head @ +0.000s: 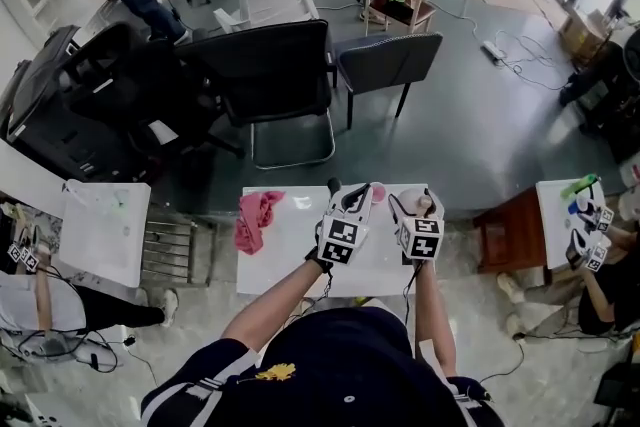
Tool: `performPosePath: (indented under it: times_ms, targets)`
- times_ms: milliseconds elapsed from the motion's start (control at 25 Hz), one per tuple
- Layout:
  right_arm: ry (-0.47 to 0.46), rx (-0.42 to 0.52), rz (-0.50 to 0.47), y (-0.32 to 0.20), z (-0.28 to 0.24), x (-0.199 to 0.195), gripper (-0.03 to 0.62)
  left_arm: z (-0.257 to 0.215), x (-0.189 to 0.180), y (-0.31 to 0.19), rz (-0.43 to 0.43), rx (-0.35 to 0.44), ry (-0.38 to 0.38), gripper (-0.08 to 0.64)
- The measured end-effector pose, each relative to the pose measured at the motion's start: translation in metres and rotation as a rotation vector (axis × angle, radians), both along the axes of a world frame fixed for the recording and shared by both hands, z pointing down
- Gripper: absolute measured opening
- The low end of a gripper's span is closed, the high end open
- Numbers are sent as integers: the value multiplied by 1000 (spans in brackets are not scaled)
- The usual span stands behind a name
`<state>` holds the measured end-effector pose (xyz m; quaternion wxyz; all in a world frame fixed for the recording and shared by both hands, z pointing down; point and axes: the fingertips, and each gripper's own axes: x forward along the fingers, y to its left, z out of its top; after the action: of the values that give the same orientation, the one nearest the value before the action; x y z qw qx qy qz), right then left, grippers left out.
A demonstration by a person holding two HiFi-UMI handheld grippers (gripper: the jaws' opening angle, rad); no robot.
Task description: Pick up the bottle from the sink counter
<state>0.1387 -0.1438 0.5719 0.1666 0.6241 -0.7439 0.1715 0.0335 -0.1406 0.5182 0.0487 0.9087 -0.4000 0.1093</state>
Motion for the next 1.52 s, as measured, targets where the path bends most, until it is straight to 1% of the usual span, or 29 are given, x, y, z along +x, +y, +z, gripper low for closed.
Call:
performPosePath:
  times_ms: [200, 480, 680, 1080, 1200, 1320, 1520]
  targets:
    - [0, 13, -12, 1, -16, -6, 425, -14, -10, -3, -22, 10, 32, 18]
    - [1, 45, -28, 1, -40, -18, 425, -22, -27, -11, -45, 25, 28, 18]
    - [1, 75, -50, 1, -61, -29, 425, -32, -43, -15, -92, 38, 53, 18]
    - [-1, 116, -94, -3, -89, -50, 425, -57, -66, -16, -123, 55, 84, 18]
    - [-11, 123, -111, -2, -94, -56, 425, -63, -74, -15, -138, 66, 81, 18]
    - [-21, 139, -129, 0, -106, -63, 425, -67, -84, -17, -160, 74, 62, 18]
    - [-21, 173, -173, 4, -130, -78, 425, -78, -97, -16, -190, 74, 70, 18]
